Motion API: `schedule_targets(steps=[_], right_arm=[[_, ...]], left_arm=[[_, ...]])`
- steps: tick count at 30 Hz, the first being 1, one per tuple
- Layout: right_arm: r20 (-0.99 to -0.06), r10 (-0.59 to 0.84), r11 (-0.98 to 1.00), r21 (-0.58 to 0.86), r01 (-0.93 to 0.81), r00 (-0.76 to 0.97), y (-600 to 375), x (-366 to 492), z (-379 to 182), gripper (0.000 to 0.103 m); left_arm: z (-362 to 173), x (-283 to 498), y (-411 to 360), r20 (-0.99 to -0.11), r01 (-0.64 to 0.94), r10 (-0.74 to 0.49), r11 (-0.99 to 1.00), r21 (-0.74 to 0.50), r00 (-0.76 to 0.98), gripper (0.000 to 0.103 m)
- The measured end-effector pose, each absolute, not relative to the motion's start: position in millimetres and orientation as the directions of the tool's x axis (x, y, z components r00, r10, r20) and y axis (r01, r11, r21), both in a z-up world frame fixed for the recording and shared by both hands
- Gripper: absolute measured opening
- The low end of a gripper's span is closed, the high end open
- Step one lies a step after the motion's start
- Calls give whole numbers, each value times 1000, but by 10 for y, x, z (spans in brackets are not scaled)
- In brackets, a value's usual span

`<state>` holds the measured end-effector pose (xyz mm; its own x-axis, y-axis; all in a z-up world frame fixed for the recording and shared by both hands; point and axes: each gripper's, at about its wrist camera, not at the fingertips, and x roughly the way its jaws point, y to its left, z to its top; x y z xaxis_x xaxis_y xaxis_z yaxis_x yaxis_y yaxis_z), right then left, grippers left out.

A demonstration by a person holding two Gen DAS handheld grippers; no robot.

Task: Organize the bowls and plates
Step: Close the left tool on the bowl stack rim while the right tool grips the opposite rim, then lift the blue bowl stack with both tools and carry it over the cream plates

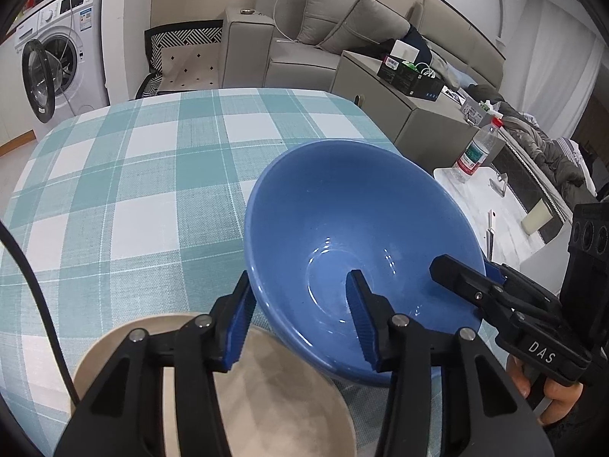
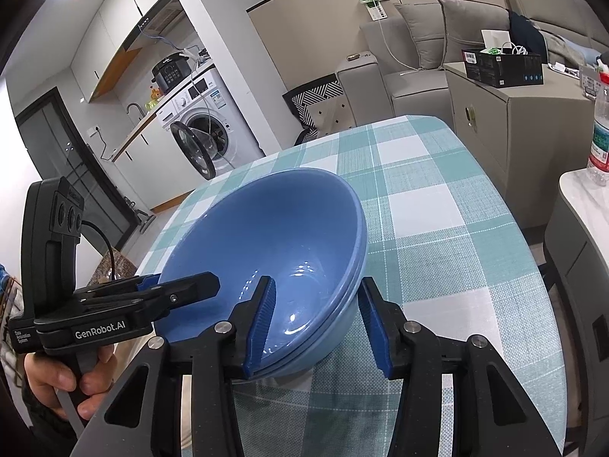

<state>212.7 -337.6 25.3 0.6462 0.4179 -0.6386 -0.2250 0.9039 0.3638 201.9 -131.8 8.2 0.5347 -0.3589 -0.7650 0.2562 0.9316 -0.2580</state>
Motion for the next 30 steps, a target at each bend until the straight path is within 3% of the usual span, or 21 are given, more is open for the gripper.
schedule_targets(steps=[30], right_arm=[[-590,417,904,349,-247,692,-3384,1998,473,47]], left_arm=[[391,1809,-1328,-722,275,-355,933,-232,594,47]])
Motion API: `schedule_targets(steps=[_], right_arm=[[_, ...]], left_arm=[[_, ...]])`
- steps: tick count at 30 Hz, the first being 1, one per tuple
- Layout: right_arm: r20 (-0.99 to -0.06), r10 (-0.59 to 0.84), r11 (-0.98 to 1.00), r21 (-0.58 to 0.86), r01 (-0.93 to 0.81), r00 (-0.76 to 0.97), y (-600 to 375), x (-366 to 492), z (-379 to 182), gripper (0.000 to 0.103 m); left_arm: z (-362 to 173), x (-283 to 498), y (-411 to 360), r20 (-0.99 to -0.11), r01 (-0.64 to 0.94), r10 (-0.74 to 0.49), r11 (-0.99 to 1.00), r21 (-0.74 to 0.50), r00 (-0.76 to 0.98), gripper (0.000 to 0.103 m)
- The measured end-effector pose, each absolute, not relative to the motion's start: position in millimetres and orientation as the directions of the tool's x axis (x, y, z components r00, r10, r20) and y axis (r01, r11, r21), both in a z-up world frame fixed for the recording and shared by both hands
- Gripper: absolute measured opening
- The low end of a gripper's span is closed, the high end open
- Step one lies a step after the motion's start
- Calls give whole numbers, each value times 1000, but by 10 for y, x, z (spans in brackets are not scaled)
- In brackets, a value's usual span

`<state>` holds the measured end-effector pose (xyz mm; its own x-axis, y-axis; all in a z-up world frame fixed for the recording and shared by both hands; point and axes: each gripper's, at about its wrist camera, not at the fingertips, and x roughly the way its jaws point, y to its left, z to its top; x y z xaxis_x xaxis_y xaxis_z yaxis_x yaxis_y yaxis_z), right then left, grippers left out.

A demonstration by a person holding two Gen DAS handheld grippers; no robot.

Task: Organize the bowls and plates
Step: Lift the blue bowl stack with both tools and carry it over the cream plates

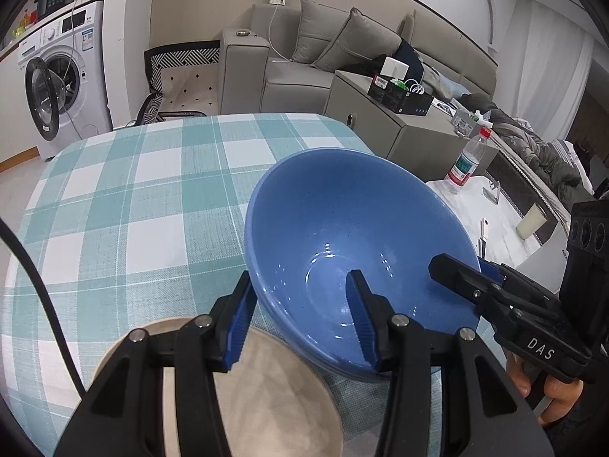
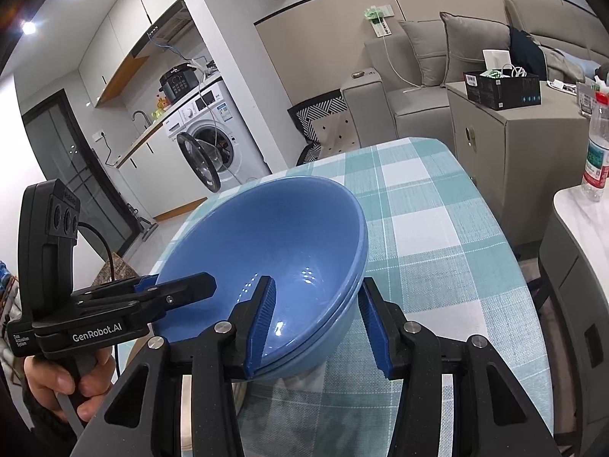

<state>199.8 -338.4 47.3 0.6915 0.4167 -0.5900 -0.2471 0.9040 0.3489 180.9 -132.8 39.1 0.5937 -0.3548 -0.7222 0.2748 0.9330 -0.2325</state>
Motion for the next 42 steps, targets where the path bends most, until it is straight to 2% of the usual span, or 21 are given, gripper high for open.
schedule_targets(steps=[17,42], right_arm=[[-531,456,888,325,-326,715,-3098,1672,831,47],[-536,535,845,315,-433,653,-2443,1481,722,47]], left_arm=[[660,1536,-1039,-681,237,-337,941,-240,650,47],[540,1119,-411,-658,133,-258,963,-235,707,47]])
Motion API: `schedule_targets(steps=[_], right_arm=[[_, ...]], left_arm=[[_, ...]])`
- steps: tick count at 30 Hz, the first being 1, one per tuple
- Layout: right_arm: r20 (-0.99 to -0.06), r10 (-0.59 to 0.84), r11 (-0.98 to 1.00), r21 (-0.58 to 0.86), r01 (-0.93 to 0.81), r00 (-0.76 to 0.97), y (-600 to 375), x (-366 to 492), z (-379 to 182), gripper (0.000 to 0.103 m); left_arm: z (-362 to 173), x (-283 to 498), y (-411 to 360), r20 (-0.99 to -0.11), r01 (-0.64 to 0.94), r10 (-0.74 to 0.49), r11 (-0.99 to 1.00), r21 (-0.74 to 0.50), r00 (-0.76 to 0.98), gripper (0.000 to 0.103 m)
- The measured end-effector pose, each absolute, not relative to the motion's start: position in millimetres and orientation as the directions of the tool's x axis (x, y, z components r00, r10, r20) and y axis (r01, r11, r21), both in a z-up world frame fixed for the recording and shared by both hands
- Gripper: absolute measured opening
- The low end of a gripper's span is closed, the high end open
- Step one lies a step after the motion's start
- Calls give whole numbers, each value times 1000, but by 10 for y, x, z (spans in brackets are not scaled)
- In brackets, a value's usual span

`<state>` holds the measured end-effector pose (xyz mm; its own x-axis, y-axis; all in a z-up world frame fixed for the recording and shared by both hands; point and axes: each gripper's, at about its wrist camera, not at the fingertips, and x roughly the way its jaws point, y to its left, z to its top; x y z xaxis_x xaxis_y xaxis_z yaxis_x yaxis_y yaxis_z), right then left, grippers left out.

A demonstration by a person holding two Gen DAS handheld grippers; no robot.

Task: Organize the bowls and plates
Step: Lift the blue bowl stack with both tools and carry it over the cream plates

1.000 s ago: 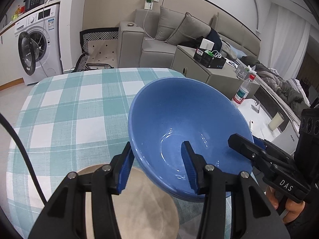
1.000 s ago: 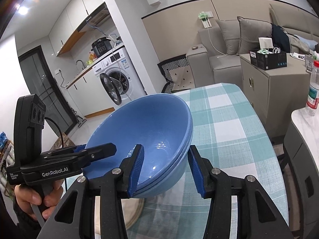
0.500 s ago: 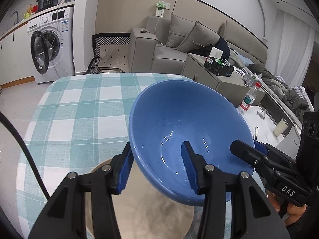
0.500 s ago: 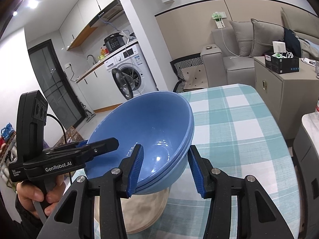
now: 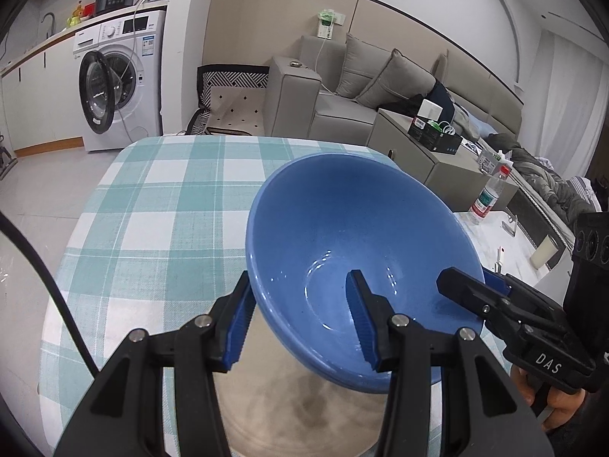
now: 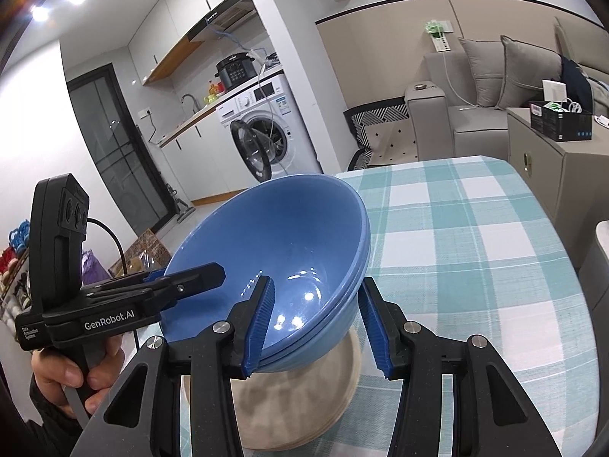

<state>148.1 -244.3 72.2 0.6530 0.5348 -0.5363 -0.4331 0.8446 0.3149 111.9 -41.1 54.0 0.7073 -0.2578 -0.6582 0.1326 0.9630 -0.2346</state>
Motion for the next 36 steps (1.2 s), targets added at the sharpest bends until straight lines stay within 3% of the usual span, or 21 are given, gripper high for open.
schedule_targets(steps=[36], right_arm=[[-598,520,850,296,-435,610,-2110,1531,414,47]], left_arm=[[208,1034,-170,-672,111,-249,964,-242,698,47]])
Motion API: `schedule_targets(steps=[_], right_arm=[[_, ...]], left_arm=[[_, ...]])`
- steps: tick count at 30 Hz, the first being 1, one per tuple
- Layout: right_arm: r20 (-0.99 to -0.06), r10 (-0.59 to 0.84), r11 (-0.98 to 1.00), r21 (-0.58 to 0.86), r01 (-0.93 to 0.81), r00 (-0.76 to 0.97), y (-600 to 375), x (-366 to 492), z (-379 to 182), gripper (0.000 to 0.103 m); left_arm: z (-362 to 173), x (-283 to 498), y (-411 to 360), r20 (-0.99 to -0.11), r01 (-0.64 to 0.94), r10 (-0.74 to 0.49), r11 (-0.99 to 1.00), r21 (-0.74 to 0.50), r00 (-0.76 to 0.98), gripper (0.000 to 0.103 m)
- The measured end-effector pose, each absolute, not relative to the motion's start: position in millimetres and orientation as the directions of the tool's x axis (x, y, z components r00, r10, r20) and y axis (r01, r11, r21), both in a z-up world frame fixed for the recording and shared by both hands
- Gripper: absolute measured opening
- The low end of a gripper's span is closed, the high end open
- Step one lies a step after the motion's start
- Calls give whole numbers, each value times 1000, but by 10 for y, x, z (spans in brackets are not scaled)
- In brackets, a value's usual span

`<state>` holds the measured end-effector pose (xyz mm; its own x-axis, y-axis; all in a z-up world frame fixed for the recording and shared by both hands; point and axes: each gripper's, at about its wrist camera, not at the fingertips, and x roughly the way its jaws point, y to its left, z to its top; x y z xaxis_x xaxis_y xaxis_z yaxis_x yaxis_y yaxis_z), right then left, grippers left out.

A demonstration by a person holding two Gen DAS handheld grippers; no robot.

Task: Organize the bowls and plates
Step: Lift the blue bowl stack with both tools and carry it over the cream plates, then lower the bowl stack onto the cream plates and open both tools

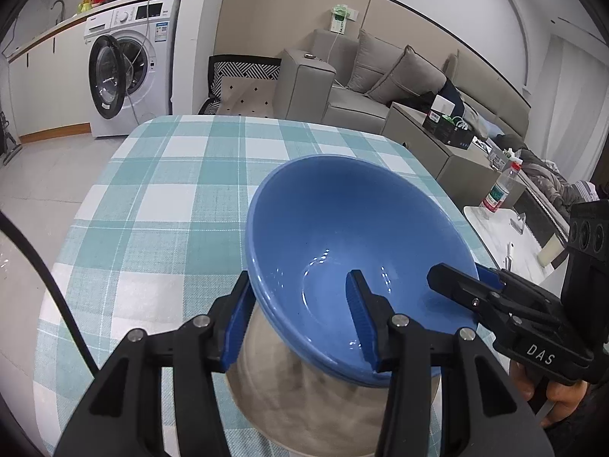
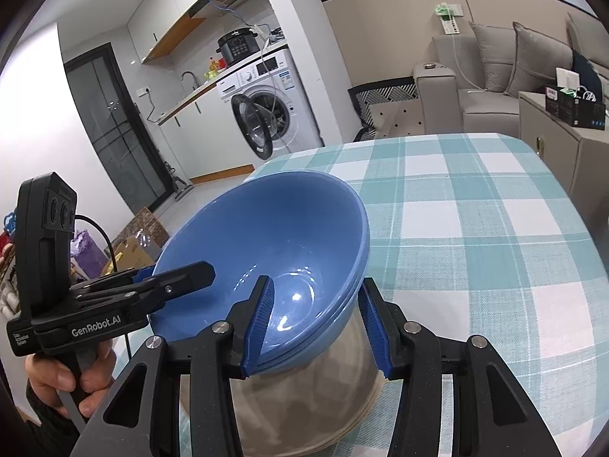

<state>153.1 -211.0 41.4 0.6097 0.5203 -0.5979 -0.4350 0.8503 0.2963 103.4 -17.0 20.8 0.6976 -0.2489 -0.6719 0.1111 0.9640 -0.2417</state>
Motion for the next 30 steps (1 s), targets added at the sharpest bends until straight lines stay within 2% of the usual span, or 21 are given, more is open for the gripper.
schedule_targets(steps=[11,14,16,18,20,22,23,26,28,30], right_arm=[[-600,519,851,290,-439,609,-2140,1555,394,51],[-600,517,850,279,-446,610,-2128,1558,387,52],[-600,518,849,274,-452,609,-2121,1564,376,54],[-603,516,849,264,-458,609,-2130,1581,366,67],[-597,512,852,262,-454,617,-2176,1591,374,70],[-601,511,852,257,-456,615,-2219,1602,398,79],[-597,512,851,256,-458,618,-2240,1600,413,88],[-574,514,852,255,-458,637,-2320,1585,484,94],[-563,518,850,257,-459,644,-2348,1577,519,99],[-553,519,850,253,-462,652,-2374,1558,562,102]], left_arm=[[215,1041,-220,-667,123,-239,968,-217,705,49],[216,1041,-229,-667,129,-242,968,-215,704,52],[222,1050,-215,-667,139,-261,963,-231,697,58],[215,1057,-206,-675,160,-292,954,-252,677,65],[236,1042,-204,-672,160,-285,957,-242,683,67],[260,1023,-211,-674,150,-256,965,-213,693,77],[276,1009,-206,-670,149,-253,966,-209,698,78],[336,966,-175,-654,167,-268,963,-214,708,80],[384,928,-158,-642,176,-269,963,-206,718,89],[436,873,-144,-626,188,-268,963,-192,732,91]])
